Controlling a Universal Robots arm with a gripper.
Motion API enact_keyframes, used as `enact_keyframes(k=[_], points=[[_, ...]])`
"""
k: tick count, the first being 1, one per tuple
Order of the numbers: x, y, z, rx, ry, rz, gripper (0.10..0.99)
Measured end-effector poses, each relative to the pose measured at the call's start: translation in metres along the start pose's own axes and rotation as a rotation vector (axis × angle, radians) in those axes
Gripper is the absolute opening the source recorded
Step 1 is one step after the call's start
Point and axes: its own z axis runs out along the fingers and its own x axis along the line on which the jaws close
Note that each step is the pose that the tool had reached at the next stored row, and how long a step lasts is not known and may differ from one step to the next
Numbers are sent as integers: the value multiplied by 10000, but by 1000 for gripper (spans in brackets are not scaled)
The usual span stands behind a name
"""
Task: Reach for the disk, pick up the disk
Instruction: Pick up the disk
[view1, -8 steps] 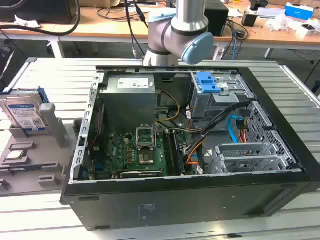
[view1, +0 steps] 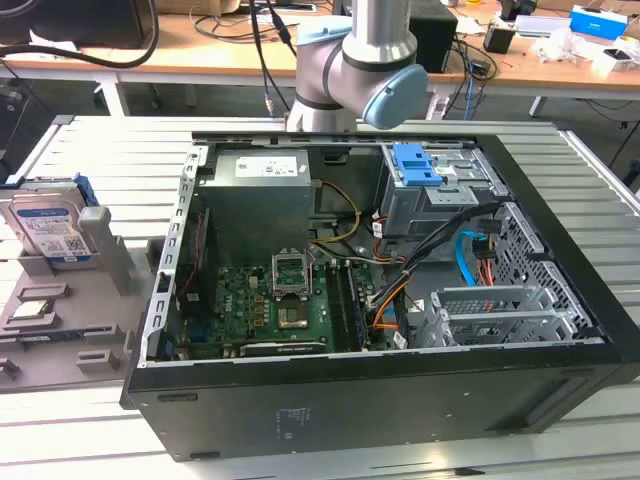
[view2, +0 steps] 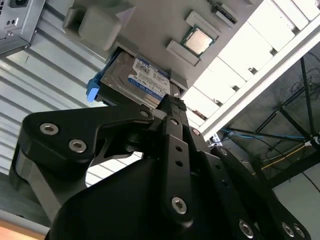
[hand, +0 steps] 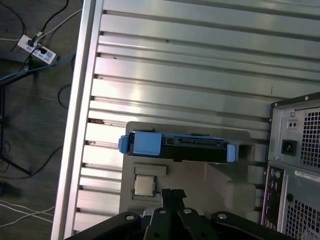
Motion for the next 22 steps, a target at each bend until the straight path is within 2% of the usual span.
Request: enact_keyframes(k=[6, 8, 22], points=[[0, 0, 0, 0, 21, -554, 106], [0, 0, 0, 1, 41, -1065, 106], [0, 0, 0, 1, 101, -2619, 106]])
